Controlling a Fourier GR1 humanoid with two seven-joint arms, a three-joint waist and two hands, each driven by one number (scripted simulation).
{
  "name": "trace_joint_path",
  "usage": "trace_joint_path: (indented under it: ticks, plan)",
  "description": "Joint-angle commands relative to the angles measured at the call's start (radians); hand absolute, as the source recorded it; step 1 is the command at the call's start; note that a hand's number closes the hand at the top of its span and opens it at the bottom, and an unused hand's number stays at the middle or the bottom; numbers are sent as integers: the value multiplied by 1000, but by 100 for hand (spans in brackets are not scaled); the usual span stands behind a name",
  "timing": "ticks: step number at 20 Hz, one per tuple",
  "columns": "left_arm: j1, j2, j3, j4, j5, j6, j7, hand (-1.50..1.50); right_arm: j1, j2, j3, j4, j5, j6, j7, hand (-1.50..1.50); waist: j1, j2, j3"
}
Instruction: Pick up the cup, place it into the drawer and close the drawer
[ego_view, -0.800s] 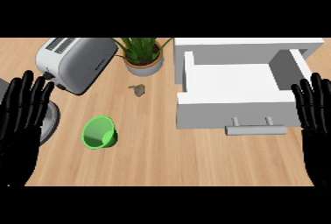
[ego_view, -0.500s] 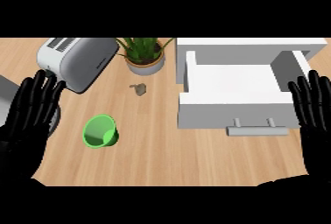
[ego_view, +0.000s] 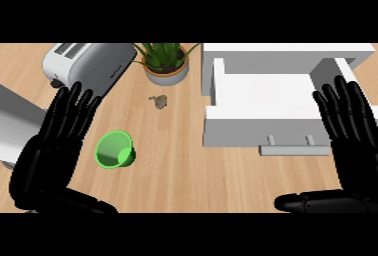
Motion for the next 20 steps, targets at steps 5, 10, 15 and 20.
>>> trace_joint_path:
  ticks: [5,10,15,20]
  plan:
    - [19,-12,0,-77,45,7,87,-150,8,27,0,58,8,22,-74,-150,2,-1,0]
    - [-28,-16,5,11,-4,9,55,-150,37,28,10,-25,13,20,-15,-150,-1,-1,0]
    - [27,-57,-46,29,-89,29,-13,-150,-102,42,28,42,54,-30,50,-150,3,-1,0]
    - [32,-19,24,65,-30,6,23,-150,-57,10,-51,30,-23,23,5,-150,1,-1,0]
